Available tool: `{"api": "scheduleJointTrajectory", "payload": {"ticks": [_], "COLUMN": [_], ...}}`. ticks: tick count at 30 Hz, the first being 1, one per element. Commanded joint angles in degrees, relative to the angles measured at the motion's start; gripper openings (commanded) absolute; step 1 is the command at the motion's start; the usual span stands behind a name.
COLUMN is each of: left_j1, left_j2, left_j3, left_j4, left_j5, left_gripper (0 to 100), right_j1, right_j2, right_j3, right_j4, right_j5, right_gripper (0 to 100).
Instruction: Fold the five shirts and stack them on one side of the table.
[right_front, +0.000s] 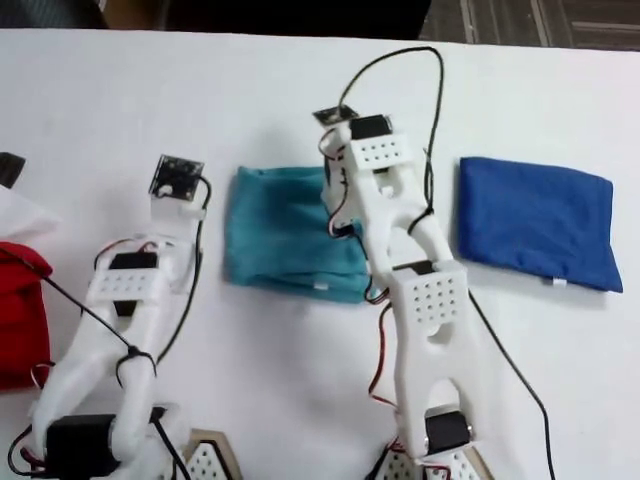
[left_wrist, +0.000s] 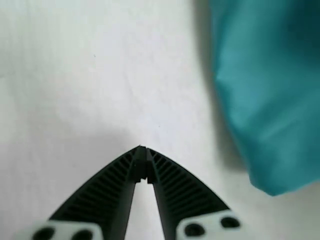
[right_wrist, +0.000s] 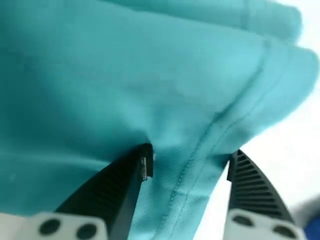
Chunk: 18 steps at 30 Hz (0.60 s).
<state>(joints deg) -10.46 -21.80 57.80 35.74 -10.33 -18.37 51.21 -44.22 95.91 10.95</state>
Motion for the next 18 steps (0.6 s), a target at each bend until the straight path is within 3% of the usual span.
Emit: {"api": "scheduleJointTrajectory", "payload": {"ticks": [1,18], "left_j1": [-0.35,-0.35], "left_j2": [0.00,0.00], "left_j3": [-0.40,-0.48], "left_j4": [-0.88,-0.88], "left_j5": [0.44,0.44], "left_gripper": [3,3], "right_j1": [-1.45,-0.04], "right_j2": [-5.49,-3.38], "right_j3": [-2.55,6.07], "right_j4": [0.92,-0.84], "right_j5": [0.70,0.62], "right_gripper": [25.5,25.7]}}
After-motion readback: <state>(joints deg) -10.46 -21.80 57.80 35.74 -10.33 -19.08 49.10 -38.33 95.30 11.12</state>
